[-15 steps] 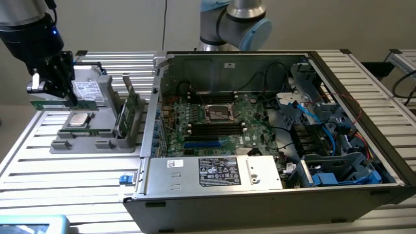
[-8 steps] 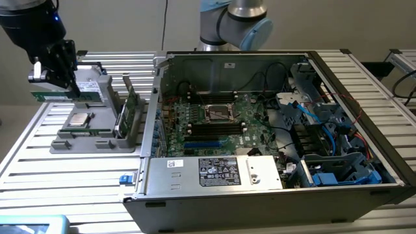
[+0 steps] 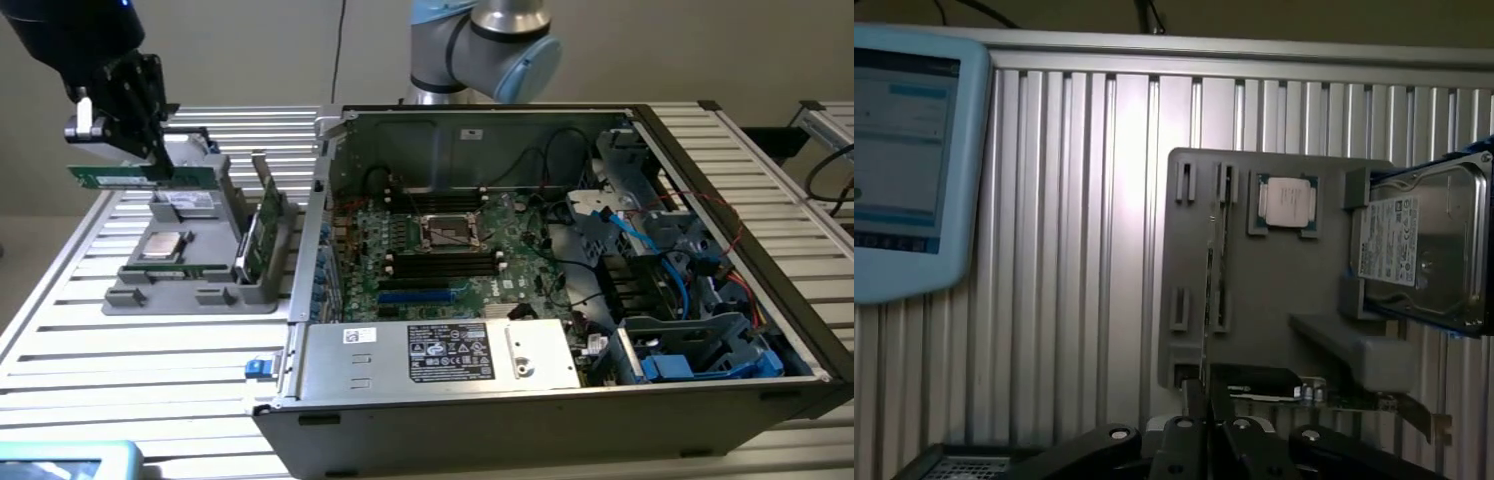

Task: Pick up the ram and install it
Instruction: 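Pick up the ram and move it above insertion slot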

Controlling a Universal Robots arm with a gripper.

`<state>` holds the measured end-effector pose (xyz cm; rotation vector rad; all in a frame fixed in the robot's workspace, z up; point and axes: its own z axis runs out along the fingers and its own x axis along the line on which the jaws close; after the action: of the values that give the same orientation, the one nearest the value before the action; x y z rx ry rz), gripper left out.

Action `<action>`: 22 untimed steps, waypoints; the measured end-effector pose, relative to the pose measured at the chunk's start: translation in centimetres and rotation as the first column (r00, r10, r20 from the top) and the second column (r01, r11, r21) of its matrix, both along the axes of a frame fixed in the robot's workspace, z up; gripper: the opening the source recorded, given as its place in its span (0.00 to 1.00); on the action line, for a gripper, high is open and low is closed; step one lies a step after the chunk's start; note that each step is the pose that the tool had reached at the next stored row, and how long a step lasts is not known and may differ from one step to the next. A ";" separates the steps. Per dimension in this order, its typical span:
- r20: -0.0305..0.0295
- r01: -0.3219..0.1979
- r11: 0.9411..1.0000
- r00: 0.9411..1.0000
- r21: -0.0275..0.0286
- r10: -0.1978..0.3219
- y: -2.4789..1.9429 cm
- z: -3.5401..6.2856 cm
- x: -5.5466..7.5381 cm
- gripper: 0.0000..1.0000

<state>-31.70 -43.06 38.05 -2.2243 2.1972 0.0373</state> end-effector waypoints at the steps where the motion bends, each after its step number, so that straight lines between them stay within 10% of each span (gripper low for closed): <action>1: 0.000 0.000 1.000 1.000 0.001 0.000 -0.01 0.26 0.3 0.13; 22: -0.001 -0.004 1.000 1.000 0.004 0.004 -0.05 2.15 8.6 0.13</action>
<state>-23.12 -43.12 40.19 -2.2278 2.1914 0.0431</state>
